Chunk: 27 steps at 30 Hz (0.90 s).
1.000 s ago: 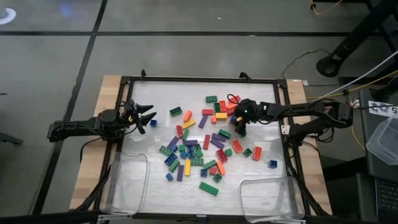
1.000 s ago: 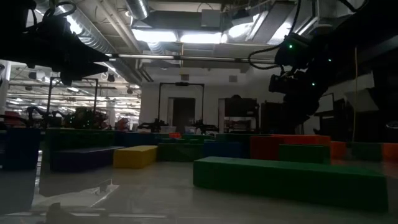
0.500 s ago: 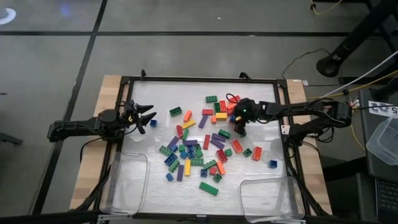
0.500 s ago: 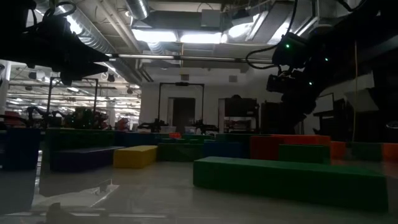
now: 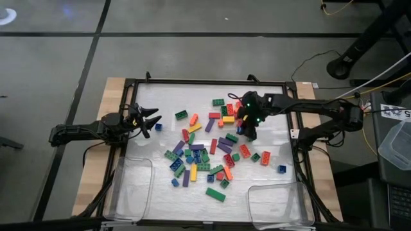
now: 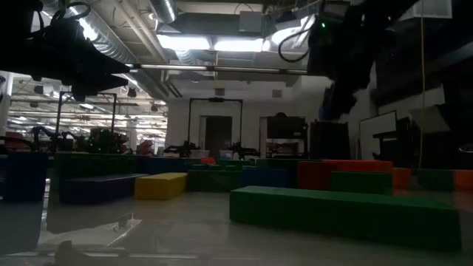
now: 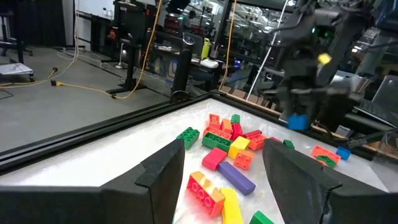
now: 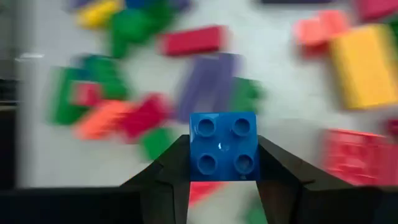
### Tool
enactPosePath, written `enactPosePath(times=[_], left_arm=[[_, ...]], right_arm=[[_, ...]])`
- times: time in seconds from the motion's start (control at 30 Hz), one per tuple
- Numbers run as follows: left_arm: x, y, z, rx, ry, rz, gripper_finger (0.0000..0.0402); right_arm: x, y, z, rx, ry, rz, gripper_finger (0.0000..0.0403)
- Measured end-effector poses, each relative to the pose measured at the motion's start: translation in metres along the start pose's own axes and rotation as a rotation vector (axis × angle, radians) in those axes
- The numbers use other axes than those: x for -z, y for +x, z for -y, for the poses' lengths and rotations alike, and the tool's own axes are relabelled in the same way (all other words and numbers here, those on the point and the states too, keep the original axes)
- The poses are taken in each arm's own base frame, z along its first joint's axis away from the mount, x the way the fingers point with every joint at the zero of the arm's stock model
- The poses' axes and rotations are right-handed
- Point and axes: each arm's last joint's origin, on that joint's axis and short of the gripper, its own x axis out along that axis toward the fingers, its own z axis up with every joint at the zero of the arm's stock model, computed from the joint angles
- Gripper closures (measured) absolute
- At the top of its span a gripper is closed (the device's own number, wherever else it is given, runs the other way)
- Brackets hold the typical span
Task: Sort blocks by size
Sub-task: Put the small blue game piece into the right transparent bin
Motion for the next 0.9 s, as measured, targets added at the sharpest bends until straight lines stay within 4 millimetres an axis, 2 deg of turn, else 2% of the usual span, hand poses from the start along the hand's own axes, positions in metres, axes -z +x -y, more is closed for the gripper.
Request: enactPosePath(times=[0.2, 0.4, 0.6, 0.9], left_arm=[[0.0, 0.0, 0.0, 0.0, -0.027, 0.001, 0.0196], [0.0, 0.0, 0.0, 0.001, -0.058, 0.004, 0.0196], [0.0, 0.0, 0.0, 0.002, -0.059, 0.004, 0.0196], [0.0, 0.0, 0.001, 0.027, -0.087, 0.002, 0.0196]], right_arm=[[-0.013, -0.009, -0.032, -0.281, 0.027, -0.026, 0.0248], [-0.006, 0.002, -0.08, -0.372, 0.029, -0.173, 0.0256], [0.021, 0.022, -0.136, -0.318, 0.071, -0.337, 0.0253], [0.085, 0.033, -0.215, -0.16, 0.155, -0.458, 0.0252]])
